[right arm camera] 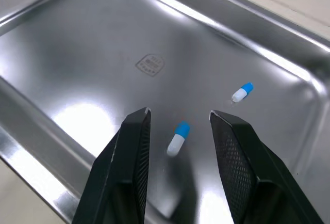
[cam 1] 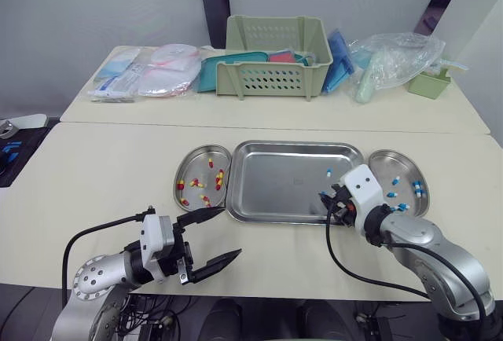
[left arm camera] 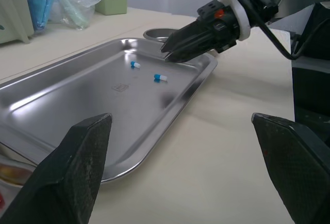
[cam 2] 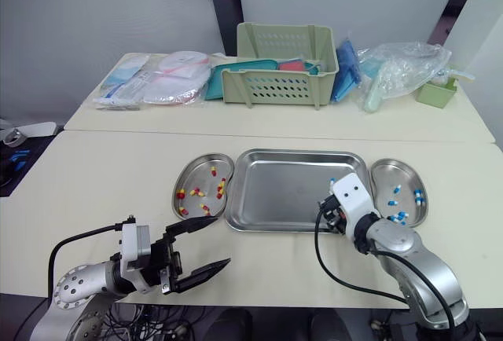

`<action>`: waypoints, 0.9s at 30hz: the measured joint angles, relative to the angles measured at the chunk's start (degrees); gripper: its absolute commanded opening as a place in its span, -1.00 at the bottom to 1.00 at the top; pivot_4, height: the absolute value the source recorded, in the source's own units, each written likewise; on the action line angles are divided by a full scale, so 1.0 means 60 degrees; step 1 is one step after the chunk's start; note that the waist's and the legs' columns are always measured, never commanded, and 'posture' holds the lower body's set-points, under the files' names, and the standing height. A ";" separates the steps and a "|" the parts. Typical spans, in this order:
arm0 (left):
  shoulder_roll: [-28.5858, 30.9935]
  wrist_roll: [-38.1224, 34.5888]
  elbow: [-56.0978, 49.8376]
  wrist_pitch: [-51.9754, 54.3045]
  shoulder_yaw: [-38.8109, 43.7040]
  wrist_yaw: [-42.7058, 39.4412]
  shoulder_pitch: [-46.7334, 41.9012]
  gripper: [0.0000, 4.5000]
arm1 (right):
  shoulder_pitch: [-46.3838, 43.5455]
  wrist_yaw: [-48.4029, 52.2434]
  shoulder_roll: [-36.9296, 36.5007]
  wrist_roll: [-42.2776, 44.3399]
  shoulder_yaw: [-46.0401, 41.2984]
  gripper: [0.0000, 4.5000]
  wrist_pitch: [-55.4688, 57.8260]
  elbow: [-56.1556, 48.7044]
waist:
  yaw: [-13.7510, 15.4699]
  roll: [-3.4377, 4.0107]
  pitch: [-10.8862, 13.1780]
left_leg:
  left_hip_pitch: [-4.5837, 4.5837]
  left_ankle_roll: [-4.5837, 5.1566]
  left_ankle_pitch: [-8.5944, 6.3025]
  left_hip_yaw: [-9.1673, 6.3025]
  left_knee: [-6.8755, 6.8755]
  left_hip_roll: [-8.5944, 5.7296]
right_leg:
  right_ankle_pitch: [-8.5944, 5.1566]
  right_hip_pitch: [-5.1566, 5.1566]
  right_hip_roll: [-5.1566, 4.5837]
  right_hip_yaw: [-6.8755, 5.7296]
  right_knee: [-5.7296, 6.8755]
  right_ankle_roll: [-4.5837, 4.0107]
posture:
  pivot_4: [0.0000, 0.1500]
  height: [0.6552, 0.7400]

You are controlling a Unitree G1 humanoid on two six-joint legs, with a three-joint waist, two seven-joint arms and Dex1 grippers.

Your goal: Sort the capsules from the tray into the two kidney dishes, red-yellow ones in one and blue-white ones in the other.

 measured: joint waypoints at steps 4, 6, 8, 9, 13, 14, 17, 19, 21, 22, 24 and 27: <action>-0.0023 0.0104 0.0017 -0.0116 -0.0029 0.0009 -0.0020 1.00 | -0.0375 -0.0193 0.0165 -0.0026 0.0206 -0.12 0.0653 0.0223 | -0.0016 0.0002 0.0001 | 0.0002 0.0000 0.0000 0.0001 0.0000 0.0000 | 0.0000 -0.0002 0.0000 0.0001 0.0003 0.0000 | 1.00 0.98; -0.0040 0.0130 0.0018 -0.0159 -0.0090 0.0016 -0.0018 1.00 | -0.0486 -0.0305 0.0267 -0.0082 0.0252 -0.12 0.0896 0.0360 | -0.0018 0.0002 0.0001 | 0.0001 0.0000 0.0000 0.0000 -0.0001 0.0001 | 0.0000 -0.0004 0.0001 0.0001 0.0004 0.0000 | 1.00 0.98; -0.0047 0.0140 0.0028 -0.0169 -0.0098 0.0034 -0.0014 1.00 | -0.0584 -0.0369 0.0304 -0.0155 0.0325 -0.12 0.1008 0.0503 | -0.0020 0.0002 0.0001 | 0.0001 0.0000 0.0000 0.0002 0.0000 0.0001 | 0.0000 -0.0005 0.0001 0.0002 0.0005 0.0000 | 1.00 0.98; -0.0050 0.0145 0.0031 -0.0175 -0.0106 0.0066 -0.0018 1.00 | -0.0681 -0.0376 0.0350 -0.0217 0.0390 -0.12 0.1068 0.0631 | -0.0019 0.0002 0.0001 | 0.0002 0.0000 0.0000 0.0002 0.0000 0.0001 | 0.0000 -0.0006 0.0001 0.0002 0.0007 0.0000 | 1.00 0.98; -0.0057 0.0155 0.0035 -0.0183 -0.0194 0.0147 -0.0036 1.00 | -0.0755 -0.0348 0.0348 -0.0313 0.0474 -0.12 0.1127 0.0802 | -0.0020 0.0003 0.0002 | -0.0002 0.0000 0.0000 0.0003 -0.0001 0.0001 | 0.0000 -0.0013 0.0001 0.0003 0.0007 0.0000 | 1.00 0.98; -0.0056 0.0157 0.0041 -0.0187 -0.0199 0.0166 -0.0048 1.00 | -0.0776 -0.0341 0.0340 -0.0320 0.0535 -0.12 0.1133 0.0848 | -0.0020 0.0003 0.0002 | -0.0002 0.0001 0.0000 0.0002 -0.0001 0.0001 | 0.0000 -0.0014 0.0001 0.0003 0.0008 0.0000 | 1.00 0.98; -0.0056 0.0160 0.0061 -0.0194 -0.0211 0.0182 -0.0068 1.00 | -0.0858 -0.0333 0.0341 -0.0323 0.0631 -0.30 0.1142 0.0894 | -0.0022 0.0003 0.0002 | -0.0002 0.0001 0.0000 0.0003 -0.0001 0.0001 | 0.0000 -0.0015 0.0001 0.0003 0.0009 0.0000 | 1.00 0.98; -0.0056 0.0163 0.0077 -0.0194 -0.0219 0.0187 -0.0076 1.00 | -0.0890 -0.0328 0.0331 -0.0333 0.0712 -0.46 0.1134 0.0904 | -0.0022 0.0003 0.0002 | -0.0002 0.0001 0.0000 0.0003 -0.0001 0.0001 | 0.0000 -0.0016 0.0001 0.0003 0.0009 0.0000 | 1.00 0.98; -0.0056 0.0166 0.0078 -0.0195 -0.0267 0.0193 -0.0078 1.00 | -0.0909 -0.0328 0.0285 -0.0387 0.0760 -0.69 0.1110 0.0913 | -0.0021 0.0003 0.0002 | -0.0002 0.0001 0.0000 0.0003 -0.0001 0.0001 | 0.0000 -0.0016 0.0001 0.0003 0.0009 0.0000 | 1.00 0.98; -0.0056 0.0169 0.0079 -0.0195 -0.0283 0.0197 -0.0078 1.00 | -0.0912 -0.0325 0.0256 -0.0401 0.0763 -0.80 0.1095 0.0917 | -0.0022 0.0003 0.0002 | -0.0002 0.0001 0.0000 0.0003 -0.0001 0.0001 | 0.0000 -0.0016 0.0001 0.0003 0.0009 0.0000 | 1.00 0.98; -0.0056 0.0171 0.0079 -0.0195 -0.0284 0.0209 -0.0080 1.00 | -0.0928 -0.0295 0.0170 -0.0415 0.0764 -0.99 0.1066 0.0931 | -0.0021 0.0003 0.0002 | -0.0002 0.0001 0.0000 0.0003 -0.0001 0.0001 | 0.0000 -0.0016 0.0001 0.0003 0.0009 0.0000 | 1.00 0.98; -0.0055 0.0172 0.0079 -0.0195 -0.0284 0.0237 -0.0081 1.00 | -0.0933 -0.0124 0.0038 -0.0425 0.0784 -1.00 0.0897 0.0989 | -0.0021 0.0003 0.0002 | -0.0002 0.0001 0.0000 0.0003 -0.0001 0.0001 | 0.0000 -0.0016 0.0001 0.0003 0.0009 0.0000 | 1.00 0.98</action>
